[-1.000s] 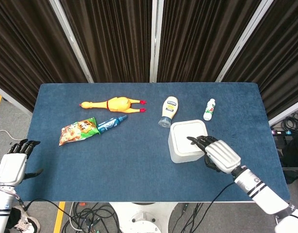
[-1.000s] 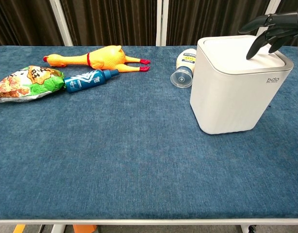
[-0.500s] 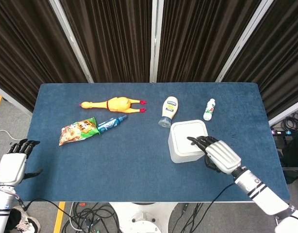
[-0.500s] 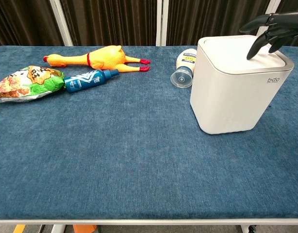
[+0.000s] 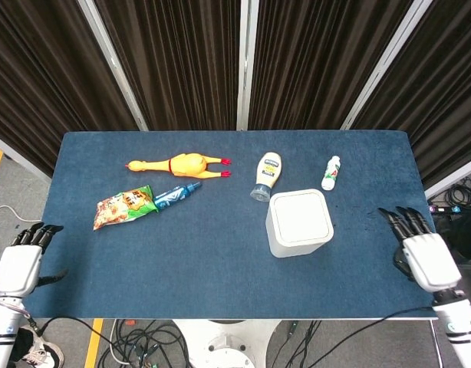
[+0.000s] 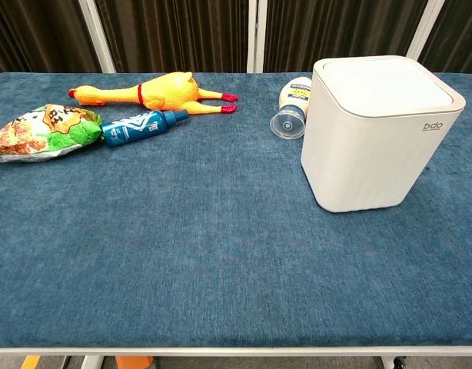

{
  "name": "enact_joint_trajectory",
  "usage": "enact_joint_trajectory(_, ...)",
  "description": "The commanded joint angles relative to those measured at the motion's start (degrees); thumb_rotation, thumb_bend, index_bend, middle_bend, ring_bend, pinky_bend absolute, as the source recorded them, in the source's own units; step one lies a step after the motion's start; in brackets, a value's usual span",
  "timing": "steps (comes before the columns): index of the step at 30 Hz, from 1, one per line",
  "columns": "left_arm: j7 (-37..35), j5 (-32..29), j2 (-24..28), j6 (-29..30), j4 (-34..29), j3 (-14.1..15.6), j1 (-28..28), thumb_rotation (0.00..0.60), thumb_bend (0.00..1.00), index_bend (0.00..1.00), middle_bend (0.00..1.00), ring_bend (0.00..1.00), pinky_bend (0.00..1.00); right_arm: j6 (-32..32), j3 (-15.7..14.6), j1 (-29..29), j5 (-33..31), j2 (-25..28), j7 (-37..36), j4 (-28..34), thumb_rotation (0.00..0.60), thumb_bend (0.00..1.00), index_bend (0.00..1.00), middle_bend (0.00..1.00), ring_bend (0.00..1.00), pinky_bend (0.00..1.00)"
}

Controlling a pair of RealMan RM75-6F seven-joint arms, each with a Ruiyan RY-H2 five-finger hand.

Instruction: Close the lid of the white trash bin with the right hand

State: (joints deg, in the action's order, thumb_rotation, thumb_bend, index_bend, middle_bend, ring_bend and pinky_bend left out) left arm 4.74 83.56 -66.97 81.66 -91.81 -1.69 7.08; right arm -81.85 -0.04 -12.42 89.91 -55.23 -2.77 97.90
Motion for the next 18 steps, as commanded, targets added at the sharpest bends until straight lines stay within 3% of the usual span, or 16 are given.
enact_joint_trajectory(1,-0.19,0.46,0.09,-0.2,-0.26,0.22,0.13,0.6,0.0,0.21,0.2,0.11,0.19,-3.49,-1.47,6.35,-5.97,-6.07,-0.7,-10.4,0.6,1.0,0.0,0.14,0.05,0.06)
enact_joint_trajectory(2,-0.28,0.64,0.07,-0.1,-0.26,0.25,0.13,0.6,0.0,0.21,0.2,0.11,0.19,-3.66,-1.26,6.92,-6.91,-7.27,-0.4,-12.09,0.6,0.99,0.0,0.12,0.03,0.04)
enact_joint_trajectory(4,-0.58,1.12,-0.26,0.5,0.08,0.27,-0.05,0.6,0.0,0.21,0.2,0.11,0.19,-3.56,-0.81,7.93,-8.92,-9.92,0.98,-15.33,0.6,0.82,0.0,0.07,0.0,0.01)
enact_joint_trajectory(5,-0.77,1.31,-0.52,0.83,0.36,0.27,-0.15,0.6,0.0,0.21,0.2,0.11,0.19,-3.36,-0.61,8.17,-9.66,-10.77,1.84,-16.18,0.6,0.56,0.0,0.03,0.0,0.0)
enact_joint_trajectory(7,-1.35,1.6,-1.14,1.34,1.04,0.28,-0.36,0.6,0.0,0.21,0.2,0.11,0.19,-2.84,-0.08,8.41,-10.7,-12.08,2.59,-16.83,0.6,0.15,0.0,0.0,0.0,0.0)
enact_joint_trajectory(9,-1.81,2.11,-1.75,1.98,1.77,0.27,-0.51,0.6,0.0,0.21,0.2,0.11,0.19,-3.01,0.52,8.45,-10.7,-12.78,2.56,-17.15,0.6,0.01,0.0,0.0,0.0,0.0)
enact_joint_trajectory(18,-2.65,2.93,-2.28,2.53,3.11,0.35,-0.62,0.6,0.0,0.21,0.2,0.11,0.19,-3.43,1.32,8.44,-8.62,-13.68,2.44,-17.61,0.6,0.0,0.0,0.0,0.0,0.0)
